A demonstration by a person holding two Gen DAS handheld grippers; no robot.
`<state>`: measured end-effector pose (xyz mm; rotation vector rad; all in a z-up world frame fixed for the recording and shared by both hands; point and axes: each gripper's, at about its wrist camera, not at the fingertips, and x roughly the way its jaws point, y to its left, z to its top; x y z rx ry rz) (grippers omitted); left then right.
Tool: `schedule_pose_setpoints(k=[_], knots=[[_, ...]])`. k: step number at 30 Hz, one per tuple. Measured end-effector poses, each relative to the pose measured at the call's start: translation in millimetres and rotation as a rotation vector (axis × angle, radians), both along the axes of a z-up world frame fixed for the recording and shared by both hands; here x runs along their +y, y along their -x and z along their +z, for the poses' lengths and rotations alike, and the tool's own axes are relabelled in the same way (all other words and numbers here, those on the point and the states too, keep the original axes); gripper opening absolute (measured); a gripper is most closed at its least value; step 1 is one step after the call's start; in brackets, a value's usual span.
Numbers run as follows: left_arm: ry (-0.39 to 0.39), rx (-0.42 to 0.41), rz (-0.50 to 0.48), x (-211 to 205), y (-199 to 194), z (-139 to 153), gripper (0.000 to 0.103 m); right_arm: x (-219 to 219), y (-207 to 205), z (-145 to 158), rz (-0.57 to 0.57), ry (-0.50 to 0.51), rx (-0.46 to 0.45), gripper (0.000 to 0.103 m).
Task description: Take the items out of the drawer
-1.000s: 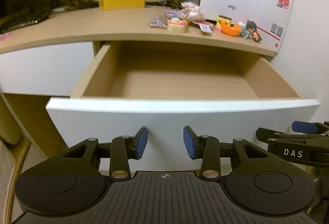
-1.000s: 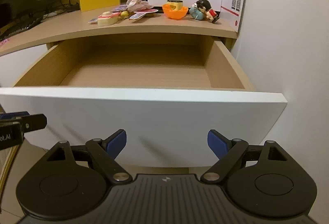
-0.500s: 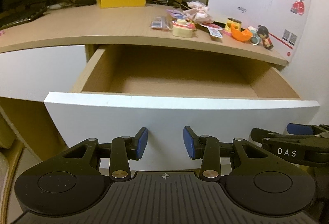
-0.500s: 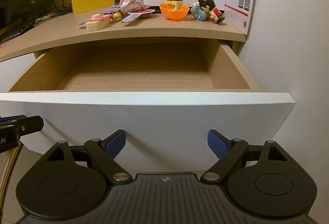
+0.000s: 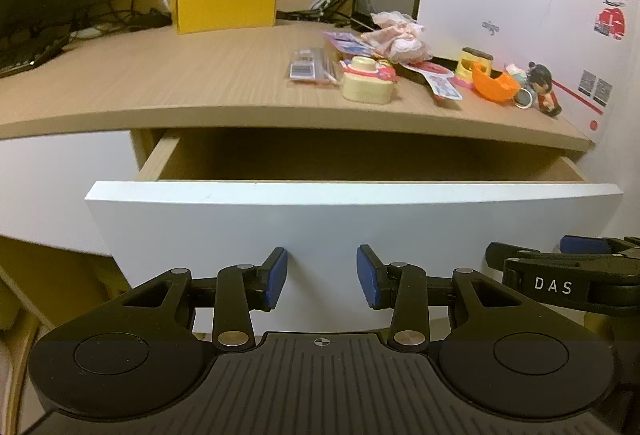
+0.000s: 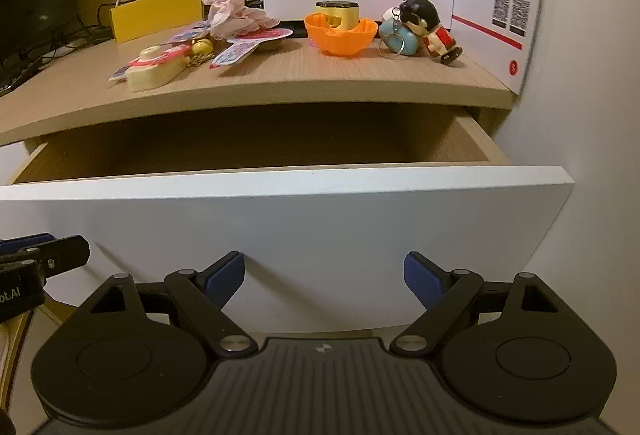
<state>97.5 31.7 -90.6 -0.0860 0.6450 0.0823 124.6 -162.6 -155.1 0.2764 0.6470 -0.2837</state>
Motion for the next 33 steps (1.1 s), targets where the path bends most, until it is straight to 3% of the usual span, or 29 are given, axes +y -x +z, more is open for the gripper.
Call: schedule_pose_setpoints(k=[18,29,33], knots=[[-0.017,-0.058,-0.032,15,-67,-9,0.042,-16,-66,-3,-0.018,0.037,-0.077,0.087],[-0.010,-0.025,-0.059,13,-73,-18,0.043,-8,-79,-4,0.032,0.052,-0.063,0.089],[-0.005,-0.005,-0.048,14,-70,-7,0.043,-12,-72,4,0.032,0.020,-0.046,0.089]])
